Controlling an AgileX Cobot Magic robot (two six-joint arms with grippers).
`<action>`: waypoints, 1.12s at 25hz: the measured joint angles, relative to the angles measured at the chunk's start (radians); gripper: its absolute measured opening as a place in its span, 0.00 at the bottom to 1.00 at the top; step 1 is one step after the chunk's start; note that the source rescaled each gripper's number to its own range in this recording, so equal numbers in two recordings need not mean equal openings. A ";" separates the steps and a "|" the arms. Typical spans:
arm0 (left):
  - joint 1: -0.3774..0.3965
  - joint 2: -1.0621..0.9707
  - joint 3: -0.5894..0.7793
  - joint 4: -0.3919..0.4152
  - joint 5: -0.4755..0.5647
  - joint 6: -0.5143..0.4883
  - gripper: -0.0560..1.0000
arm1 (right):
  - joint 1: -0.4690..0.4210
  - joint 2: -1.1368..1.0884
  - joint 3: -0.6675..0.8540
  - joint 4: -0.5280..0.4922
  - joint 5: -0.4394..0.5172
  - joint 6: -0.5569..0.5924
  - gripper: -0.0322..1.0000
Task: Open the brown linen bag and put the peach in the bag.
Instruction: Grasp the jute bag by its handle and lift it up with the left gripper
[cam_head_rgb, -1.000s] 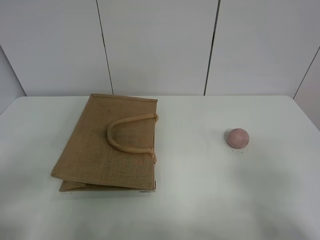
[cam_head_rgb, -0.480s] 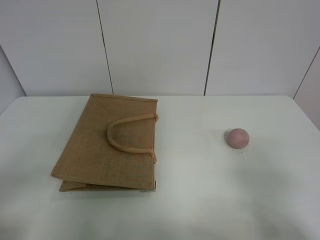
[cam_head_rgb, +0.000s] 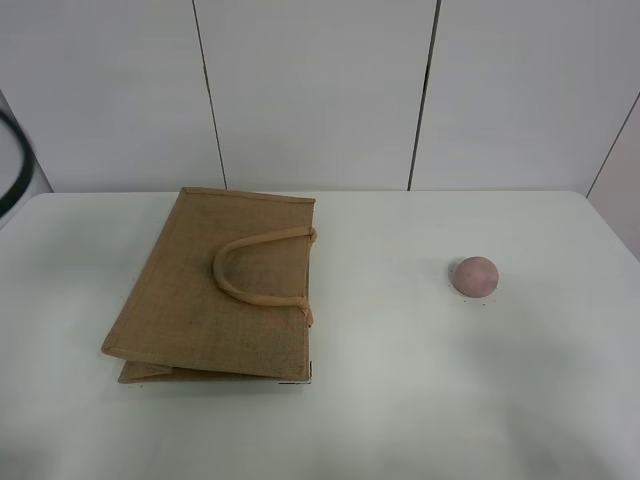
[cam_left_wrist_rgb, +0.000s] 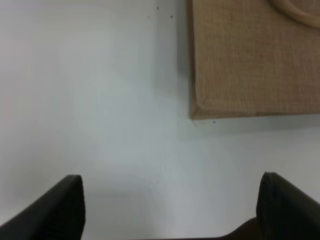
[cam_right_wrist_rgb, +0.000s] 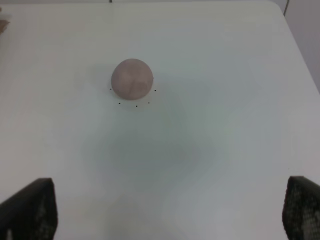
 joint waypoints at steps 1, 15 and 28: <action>0.000 0.080 -0.045 0.000 -0.005 0.000 1.00 | 0.000 0.000 0.000 0.000 0.000 0.000 1.00; -0.012 0.945 -0.659 -0.006 -0.037 -0.054 1.00 | 0.000 0.000 0.000 0.000 0.000 0.000 1.00; -0.296 1.173 -0.721 -0.019 -0.096 -0.232 1.00 | 0.000 0.000 0.000 0.000 0.000 0.000 1.00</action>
